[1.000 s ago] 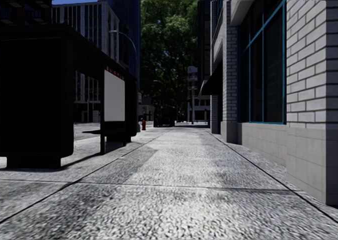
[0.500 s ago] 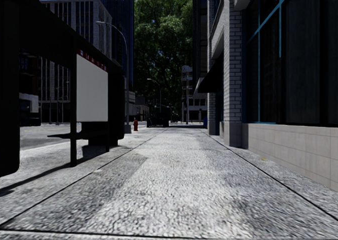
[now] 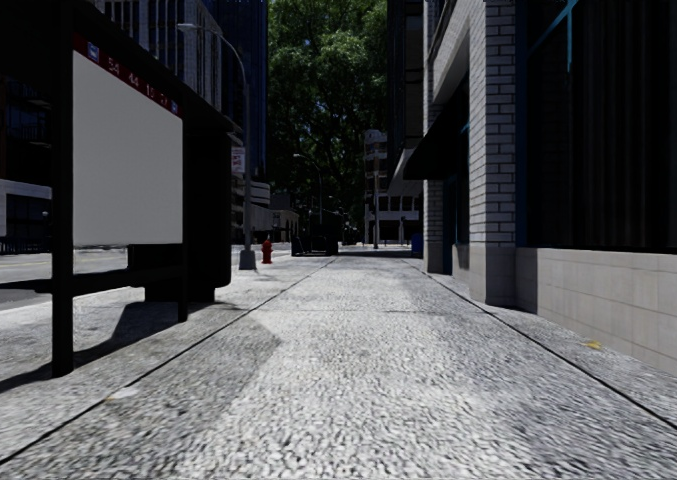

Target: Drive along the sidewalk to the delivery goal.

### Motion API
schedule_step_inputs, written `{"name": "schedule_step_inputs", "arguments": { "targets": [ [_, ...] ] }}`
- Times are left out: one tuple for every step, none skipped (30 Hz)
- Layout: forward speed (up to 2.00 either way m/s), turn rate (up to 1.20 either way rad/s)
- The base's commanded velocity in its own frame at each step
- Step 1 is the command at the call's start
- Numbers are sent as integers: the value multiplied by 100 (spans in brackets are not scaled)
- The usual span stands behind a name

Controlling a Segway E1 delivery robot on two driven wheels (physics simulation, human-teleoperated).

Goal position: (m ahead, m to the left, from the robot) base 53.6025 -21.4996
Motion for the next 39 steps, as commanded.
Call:
{"name": "schedule_step_inputs", "arguments": {
  "targets": [
    [200, 0],
    [200, 0],
    [200, 0],
    [200, 0],
    [200, 0],
    [200, 0],
    [200, 0],
    [200, 0],
    [200, 0],
    [200, 0],
    [200, 0],
    [200, 0],
    [200, 0],
    [200, 0],
    [200, 0],
    [200, 0],
    [200, 0],
    [200, 0],
    [200, 0],
    [200, 0],
    [200, 0],
    [200, 0],
    [200, 0],
    [200, 0],
    [200, 0],
    [200, 0],
    [200, 0],
    [200, 0],
    [200, 0],
    [200, 0],
    [200, 0],
    [200, 0],
    [200, 0],
    [200, 0],
    [200, 0],
    [200, 0],
    [200, 0],
    [200, 0],
    [200, 0]
  ]
}}
